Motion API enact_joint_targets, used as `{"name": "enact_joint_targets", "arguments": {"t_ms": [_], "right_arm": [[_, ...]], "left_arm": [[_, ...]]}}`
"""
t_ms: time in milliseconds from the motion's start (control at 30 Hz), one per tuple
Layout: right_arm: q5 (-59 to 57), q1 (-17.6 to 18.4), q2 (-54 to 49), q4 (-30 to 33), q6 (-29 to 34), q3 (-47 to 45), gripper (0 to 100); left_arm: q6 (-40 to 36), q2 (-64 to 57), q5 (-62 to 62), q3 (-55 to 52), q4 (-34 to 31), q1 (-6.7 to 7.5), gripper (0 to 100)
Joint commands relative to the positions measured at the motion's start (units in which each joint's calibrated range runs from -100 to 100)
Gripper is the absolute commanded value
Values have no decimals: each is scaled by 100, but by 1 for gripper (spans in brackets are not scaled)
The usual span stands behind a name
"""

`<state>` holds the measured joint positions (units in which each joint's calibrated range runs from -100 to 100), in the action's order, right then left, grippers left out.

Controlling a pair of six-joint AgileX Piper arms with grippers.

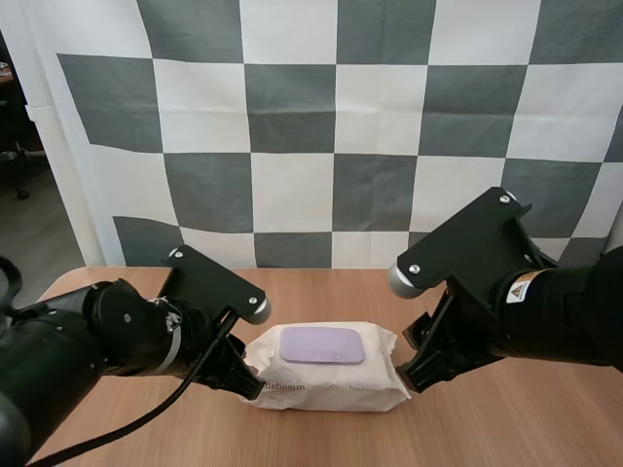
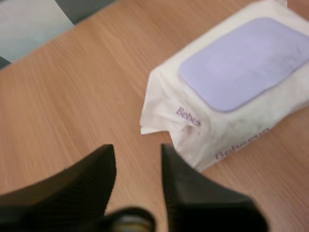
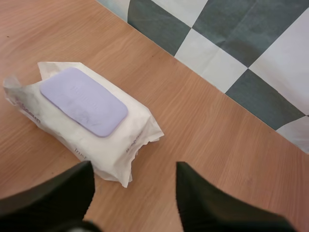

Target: Open the wet wipes lid

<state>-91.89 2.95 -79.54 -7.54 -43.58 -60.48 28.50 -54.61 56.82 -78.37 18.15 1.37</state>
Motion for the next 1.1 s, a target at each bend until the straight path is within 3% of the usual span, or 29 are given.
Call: {"name": "enact_joint_targets", "arguments": {"t_ms": [0, 100, 233, 367, 500, 600, 967, 1067], "right_arm": [[27, 0, 89, 61, -33, -4, 100], [85, 0, 175, 61, -123, -4, 100], [85, 0, 292, 61, -155, -4, 100], [85, 0, 374, 61, -225, -4, 100], [85, 0, 408, 61, -245, -4, 100], [85, 0, 485, 5, -267, -4, 100], [140, 0, 1044, -495, -801, -4, 100], [140, 0, 1223, -629, -953, -4, 100]], "left_arm": [[1379, 353, -94, -88, 233, 1, 86], [2105, 443, -356, -314, 732, 1, 91], [3605, 443, -610, -717, 1896, -8, 97], [5144, 443, -1101, -1182, 3167, -8, 97], [6064, 443, -1131, -1404, 4038, -8, 97], [6482, 574, -1113, -1414, 4588, -8, 96], [6482, 2236, -554, -858, 4705, -8, 96], [6482, 2547, -289, -712, 4721, -8, 87]]}}
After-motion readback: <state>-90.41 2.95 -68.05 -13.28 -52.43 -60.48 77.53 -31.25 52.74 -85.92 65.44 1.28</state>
